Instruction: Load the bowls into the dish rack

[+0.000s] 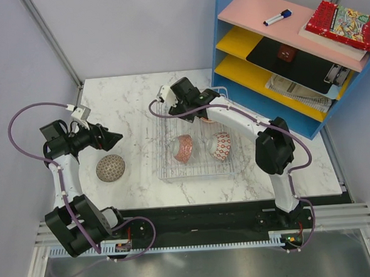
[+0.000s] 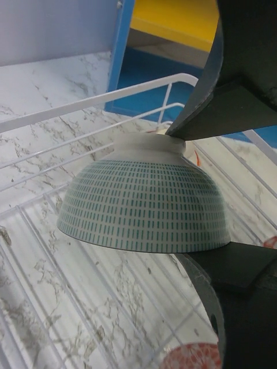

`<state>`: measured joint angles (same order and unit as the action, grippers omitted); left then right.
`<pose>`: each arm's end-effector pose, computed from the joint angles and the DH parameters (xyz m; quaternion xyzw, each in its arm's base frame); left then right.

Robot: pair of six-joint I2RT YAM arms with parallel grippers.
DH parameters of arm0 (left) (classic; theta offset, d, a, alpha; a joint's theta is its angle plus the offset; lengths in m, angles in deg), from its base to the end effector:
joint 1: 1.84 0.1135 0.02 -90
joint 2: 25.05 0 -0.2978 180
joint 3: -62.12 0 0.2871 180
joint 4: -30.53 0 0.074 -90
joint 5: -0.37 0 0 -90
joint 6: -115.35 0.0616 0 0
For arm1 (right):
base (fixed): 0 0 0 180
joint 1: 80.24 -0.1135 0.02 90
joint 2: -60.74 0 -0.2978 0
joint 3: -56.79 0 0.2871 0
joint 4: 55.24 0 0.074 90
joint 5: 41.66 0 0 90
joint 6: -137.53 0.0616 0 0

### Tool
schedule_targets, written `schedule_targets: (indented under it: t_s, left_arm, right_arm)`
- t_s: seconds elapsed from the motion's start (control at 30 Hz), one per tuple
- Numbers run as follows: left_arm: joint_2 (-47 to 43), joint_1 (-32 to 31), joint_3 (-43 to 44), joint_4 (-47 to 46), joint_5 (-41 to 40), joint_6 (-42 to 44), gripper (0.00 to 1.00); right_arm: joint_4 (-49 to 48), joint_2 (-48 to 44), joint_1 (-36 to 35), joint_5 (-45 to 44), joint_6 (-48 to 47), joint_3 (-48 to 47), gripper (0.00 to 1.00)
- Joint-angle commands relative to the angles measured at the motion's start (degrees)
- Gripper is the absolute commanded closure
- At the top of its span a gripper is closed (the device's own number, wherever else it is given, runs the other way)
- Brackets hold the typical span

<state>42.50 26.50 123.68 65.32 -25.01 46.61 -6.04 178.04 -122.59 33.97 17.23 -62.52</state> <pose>0.2622 0.0782 0.2932 0.1747 0.7807 -0.2935 0.5233 0.4052 0.3487 0.2901 -0.5104 0.7712 -0.0778 0.3723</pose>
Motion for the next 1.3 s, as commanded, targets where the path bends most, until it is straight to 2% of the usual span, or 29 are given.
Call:
schedule_targets:
  t_s: [0.0, 0.17, 0.6, 1.0, 1.07, 1.27]
  left_arm:
    - [-0.84, 0.49, -0.45, -1.8, 3.23, -1.57, 0.0]
    - [-0.49, 0.49, -0.89, -2.24, 3.32, -1.48, 0.0]
    - [-0.66, 0.58, -1.42, -2.77, 4.02, -1.39, 0.0]
    - [-1.19, 0.67, -1.77, -2.86, 4.37, -1.13, 0.0]
    - [-1.1, 0.67, -1.77, -2.86, 4.55, -1.22, 0.0]
    - [-1.19, 0.84, -2.21, -3.03, 4.46, -0.69, 0.0]
  right_arm:
    - [-7.16, 2.41, -1.77, -8.65, -10.73, -4.64, 1.0]
    - [-10.51, 5.92, -3.09, -11.46, -16.35, -4.91, 1.0]
    - [-20.35, 11.99, -5.9, -15.16, -23.92, -4.64, 1.0]
    - [-24.66, 16.47, -6.96, -17.0, -30.51, -6.49, 1.0]
    - [-24.84, 16.82, -6.96, -17.09, -31.39, -6.93, 0.98]
    - [-24.75, 17.62, -7.05, -17.44, -32.54, -7.63, 0.81]
